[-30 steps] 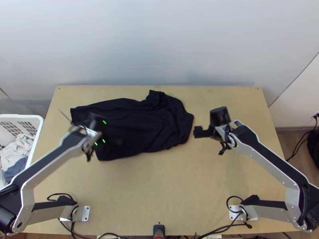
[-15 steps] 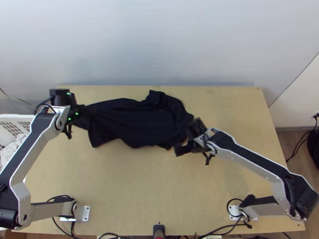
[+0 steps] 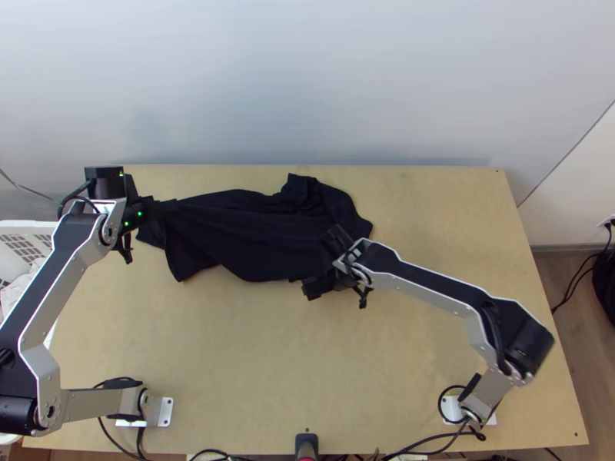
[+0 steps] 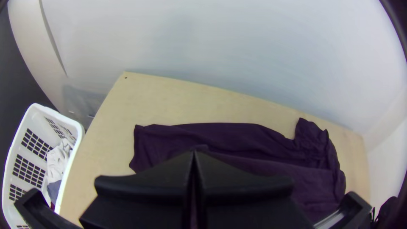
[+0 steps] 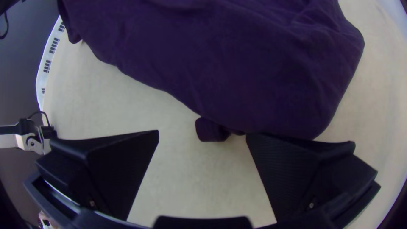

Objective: Fold the t-shirt

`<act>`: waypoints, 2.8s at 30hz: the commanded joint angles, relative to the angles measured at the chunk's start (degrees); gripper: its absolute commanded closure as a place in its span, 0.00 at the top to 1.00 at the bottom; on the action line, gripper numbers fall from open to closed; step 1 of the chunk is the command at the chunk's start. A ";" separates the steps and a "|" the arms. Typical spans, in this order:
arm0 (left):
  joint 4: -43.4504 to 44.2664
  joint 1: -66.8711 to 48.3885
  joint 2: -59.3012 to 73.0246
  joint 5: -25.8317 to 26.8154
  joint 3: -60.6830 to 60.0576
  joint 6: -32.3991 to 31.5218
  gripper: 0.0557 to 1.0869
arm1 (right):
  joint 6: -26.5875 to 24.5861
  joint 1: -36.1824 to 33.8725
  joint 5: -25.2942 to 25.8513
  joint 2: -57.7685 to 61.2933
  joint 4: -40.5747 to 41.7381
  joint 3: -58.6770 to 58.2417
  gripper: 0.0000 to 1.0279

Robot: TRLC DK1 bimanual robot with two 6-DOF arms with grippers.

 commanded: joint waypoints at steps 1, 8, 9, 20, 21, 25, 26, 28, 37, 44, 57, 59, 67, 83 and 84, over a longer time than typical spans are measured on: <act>-0.12 0.37 0.00 -0.02 -0.67 0.03 0.04 | 0.03 -0.20 1.64 5.17 1.38 3.40 0.84; -0.21 0.28 -0.79 -0.02 -1.90 -0.49 0.04 | -1.20 -1.79 6.39 5.52 3.93 3.40 0.27; -0.21 0.28 -0.88 -0.02 -1.90 -0.58 0.04 | -1.64 -1.96 6.57 5.52 4.10 3.40 0.23; -0.21 0.28 -1.14 0.07 -2.96 -1.81 0.04 | -2.17 -7.06 7.71 1.31 3.84 1.29 0.03; -0.21 0.28 -1.23 0.07 -3.22 -1.81 0.04 | -2.26 -7.50 7.71 0.87 3.84 1.02 0.03; -0.03 0.10 -2.99 0.07 -5.42 -1.81 0.04 | -2.08 -10.66 7.71 -1.95 3.57 0.06 0.03; 0.23 0.01 -3.52 0.16 -6.12 -1.81 0.05 | -2.08 -11.54 7.71 -2.83 3.57 -0.29 0.03; 0.23 -0.07 -4.39 0.68 -7.35 -3.04 0.21 | -1.99 -12.24 7.71 -4.06 3.57 -0.73 0.03; -5.57 -0.25 -4.22 8.07 -8.93 -6.03 0.72 | -1.82 -14.09 7.36 -4.93 3.57 0.76 0.03; -19.55 -1.92 -8.09 16.15 -11.92 4.43 0.82 | -1.91 -15.15 7.45 -3.88 3.57 3.48 0.03; -11.72 -8.34 -9.05 14.22 -23.96 5.31 0.81 | -1.73 -15.76 6.83 -3.18 3.13 4.28 0.03; -10.41 -8.86 -8.17 13.78 -24.49 5.04 0.81 | -1.73 -15.76 6.83 -3.26 2.87 4.28 0.03; -5.92 -9.57 -5.36 12.28 -25.98 4.69 0.80 | -1.73 -16.11 6.83 -3.70 1.90 4.10 0.03; 6.64 -10.09 -4.04 11.23 -28.09 2.58 0.04 | -1.82 -16.55 6.57 -4.23 1.20 3.57 0.03; 6.12 -10.01 -4.39 11.14 -27.30 2.49 0.04 | -1.82 -16.64 6.57 -4.41 1.11 3.66 0.03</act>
